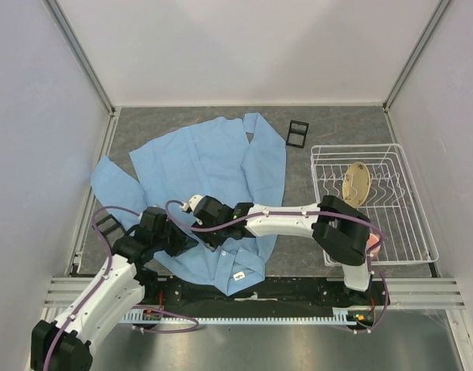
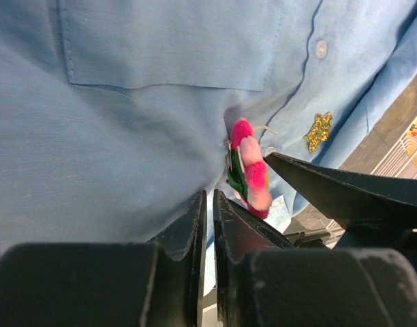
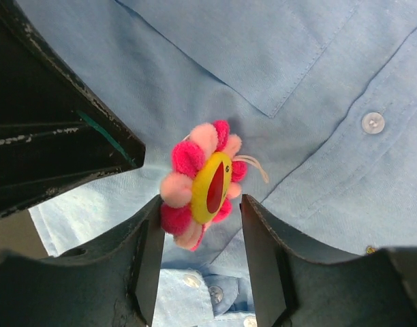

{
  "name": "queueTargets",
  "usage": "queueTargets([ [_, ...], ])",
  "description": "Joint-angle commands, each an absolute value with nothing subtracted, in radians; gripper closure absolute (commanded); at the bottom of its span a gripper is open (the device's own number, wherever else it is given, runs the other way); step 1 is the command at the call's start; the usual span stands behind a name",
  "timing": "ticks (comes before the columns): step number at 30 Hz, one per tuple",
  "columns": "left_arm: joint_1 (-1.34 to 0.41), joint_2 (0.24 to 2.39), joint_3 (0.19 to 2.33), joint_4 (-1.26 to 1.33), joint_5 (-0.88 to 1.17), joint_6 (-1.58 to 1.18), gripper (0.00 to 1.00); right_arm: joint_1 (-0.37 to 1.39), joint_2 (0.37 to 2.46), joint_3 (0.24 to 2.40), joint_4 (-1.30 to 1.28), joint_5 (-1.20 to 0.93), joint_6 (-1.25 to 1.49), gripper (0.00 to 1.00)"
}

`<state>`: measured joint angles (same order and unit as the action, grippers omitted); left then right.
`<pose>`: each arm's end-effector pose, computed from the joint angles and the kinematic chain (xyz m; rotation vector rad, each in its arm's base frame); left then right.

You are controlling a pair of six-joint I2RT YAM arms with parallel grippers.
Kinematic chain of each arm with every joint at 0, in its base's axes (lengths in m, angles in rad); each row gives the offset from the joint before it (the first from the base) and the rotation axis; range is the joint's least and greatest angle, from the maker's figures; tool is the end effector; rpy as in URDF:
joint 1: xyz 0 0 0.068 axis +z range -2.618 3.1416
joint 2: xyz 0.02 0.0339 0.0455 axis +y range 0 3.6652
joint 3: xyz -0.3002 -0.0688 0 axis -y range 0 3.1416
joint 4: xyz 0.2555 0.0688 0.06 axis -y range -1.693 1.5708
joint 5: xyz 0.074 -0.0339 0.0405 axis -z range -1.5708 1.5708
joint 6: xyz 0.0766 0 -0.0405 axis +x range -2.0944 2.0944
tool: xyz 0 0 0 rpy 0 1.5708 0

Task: Remove the brooch from the garment
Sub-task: Remove the brooch from the clothes.

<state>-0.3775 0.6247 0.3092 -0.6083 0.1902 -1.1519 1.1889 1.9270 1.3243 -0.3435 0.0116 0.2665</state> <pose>0.1136 -0.0606 0.1478 -0.9352 2.5211 -0.8088 0.1712 0.4240 0.1773 -1.1588 2.3429 0.5500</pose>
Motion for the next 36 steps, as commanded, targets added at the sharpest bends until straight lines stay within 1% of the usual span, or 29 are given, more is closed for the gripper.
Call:
queueTargets([
  [1, -0.379, 0.643, 0.307, -0.603, 0.132, -1.174, 0.87, 1.21, 1.922, 1.313, -0.327, 0.095, 0.236, 0.4],
  [5, -0.38, 0.666, 0.307, -0.603, 0.126, -1.161, 0.87, 1.216, 1.91, 1.281, -0.311, 0.11, 0.238, 0.4],
  [8, -0.38, 0.669, 0.316, -0.604, 0.141, -1.143, 0.88, 1.218, 1.904, 1.285, -0.311, 0.135, 0.242, 0.46],
  [10, -0.379, 0.654, 0.337, -0.609, 0.166, -1.117, 0.88, 1.218, 1.882, 1.292, -0.311, 0.156, 0.25, 0.45],
  [12, -0.379, 0.626, 0.356, -0.621, 0.179, -1.094, 0.86, 1.216, 1.859, 1.299, -0.314, 0.19, 0.268, 0.43],
  [13, -0.379, 0.615, 0.38, -0.629, 0.186, -1.083, 0.79, 1.215, 1.855, 1.304, -0.322, 0.199, 0.276, 0.37],
  [15, -0.379, 0.597, 0.412, -0.644, 0.216, -1.04, 0.67, 1.21, 1.829, 1.301, -0.325, 0.19, 0.304, 0.32],
  [16, -0.38, 0.598, 0.457, -0.658, 0.224, -1.026, 0.55, 1.209, 1.815, 1.292, -0.316, 0.18, 0.311, 0.28],
  [17, -0.379, 0.604, 0.483, -0.678, 0.245, -0.991, 0.5, 1.207, 1.796, 1.261, -0.307, 0.169, 0.327, 0.26],
  [19, -0.379, 0.658, 0.567, -0.705, 0.271, -0.941, 0.45, 1.203, 1.724, 1.22, -0.276, 0.134, 0.366, 0.22],
  [21, -0.379, 0.713, 0.635, -0.78, 0.284, -0.856, 0.44, 1.197, 1.636, 1.148, -0.261, 0.123, 0.386, 0.2],
  [23, -0.379, 0.804, 0.728, -0.831, 0.29, -0.761, 0.46, 1.187, 1.573, 1.071, -0.259, 0.13, 0.414, 0.18],
  [24, -0.38, 0.837, 0.756, -0.874, 0.287, -0.723, 0.48, 1.169, 1.506, 1.042, -0.261, 0.135, 0.422, 0.18],
  [26, -0.414, 0.918, 0.817, -0.903, 0.24, -0.623, 0.49, 1.134, 1.438, 0.947, -0.253, 0.135, 0.434, 0.17],
  [27, -0.437, 0.945, 0.837, -0.94, 0.21, -0.594, 0.49, 1.09, 1.375, 0.915, -0.246, 0.13, 0.434, 0.16],
  [28, -0.469, 0.971, 0.88, -0.96, 0.171, -0.572, 0.5, 1.065, 1.346, 0.885, -0.238, 0.123, 0.434, 0.16],
  [29, -0.565, 1.026, 0.903, -0.978, 0.058, -0.537, 0.5, 1.042, 1.321, 0.838, -0.239, 0.117, 0.43, 0.16],
  [31, -0.658, 1.077, 0.949, -1.015, -0.053, -0.526, 0.5, 0.991, 1.244, 0.804, -0.242, 0.118, 0.42, 0.16],
  [34, -0.77, 1.144, 0.995, -0.986, -0.009, -0.447, 0.5, 0.959, 1.16, 0.759, -0.245, 0.126, 0.41, 0.15],
  [35, -0.849, 1.158, 1.017, -0.989, -0.09, -0.425, 0.49, 0.953, 1.146, 0.749, -0.245, 0.126, 0.41, 0.14],
  [36, -0.877, 1.198, 1.053, -1.003, -0.13, -0.42, 0.48, 0.947, 1.122, 0.744, -0.245, 0.124, 0.411, 0.14],
])
